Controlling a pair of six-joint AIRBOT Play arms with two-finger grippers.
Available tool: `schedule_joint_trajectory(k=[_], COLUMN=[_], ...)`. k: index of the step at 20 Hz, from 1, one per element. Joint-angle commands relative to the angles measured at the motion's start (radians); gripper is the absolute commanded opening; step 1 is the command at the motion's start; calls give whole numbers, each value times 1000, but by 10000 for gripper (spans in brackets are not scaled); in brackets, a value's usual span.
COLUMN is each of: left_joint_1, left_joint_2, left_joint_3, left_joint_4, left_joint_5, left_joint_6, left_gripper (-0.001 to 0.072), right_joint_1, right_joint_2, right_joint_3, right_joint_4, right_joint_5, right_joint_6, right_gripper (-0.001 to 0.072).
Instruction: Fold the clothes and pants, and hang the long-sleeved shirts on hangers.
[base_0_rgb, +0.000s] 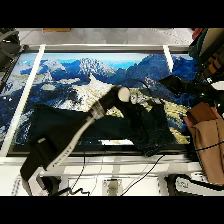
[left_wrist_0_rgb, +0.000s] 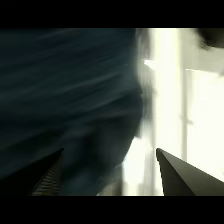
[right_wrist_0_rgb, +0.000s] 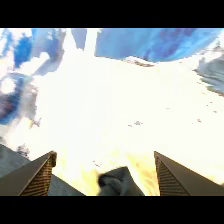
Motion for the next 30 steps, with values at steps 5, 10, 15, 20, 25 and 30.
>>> schedule_joint_trajectory(k=[5,10,15,20,25,30], left_joint_1=[318,312,294,238,212,206], left_joint_2=[-69,-236,-294,-325,-326,-320], left_joint_3=[-3,-3,-2,-2,-2,-1], left_joint_4=[-49,-182,-179,-179,-108,-74], left_joint_5=[239,306,399,399,398,388], left_joint_6=[-446,-443,-425,-377,-365,-279], left_gripper=[640,640,638,532,368,29], right_joint_1=[-2,-2,-2,-9,-169,-338], right_joint_2=[0,1,1,1,2,2], right_joint_3=[5,5,5,5,5,5], right_joint_4=[-187,-188,-263,-392,-448,-446], right_joint_5=[5,6,9,-26,32,211], right_joint_6=[45,45,45,72,146,120], right_gripper=[686,686,686,683,654,537])
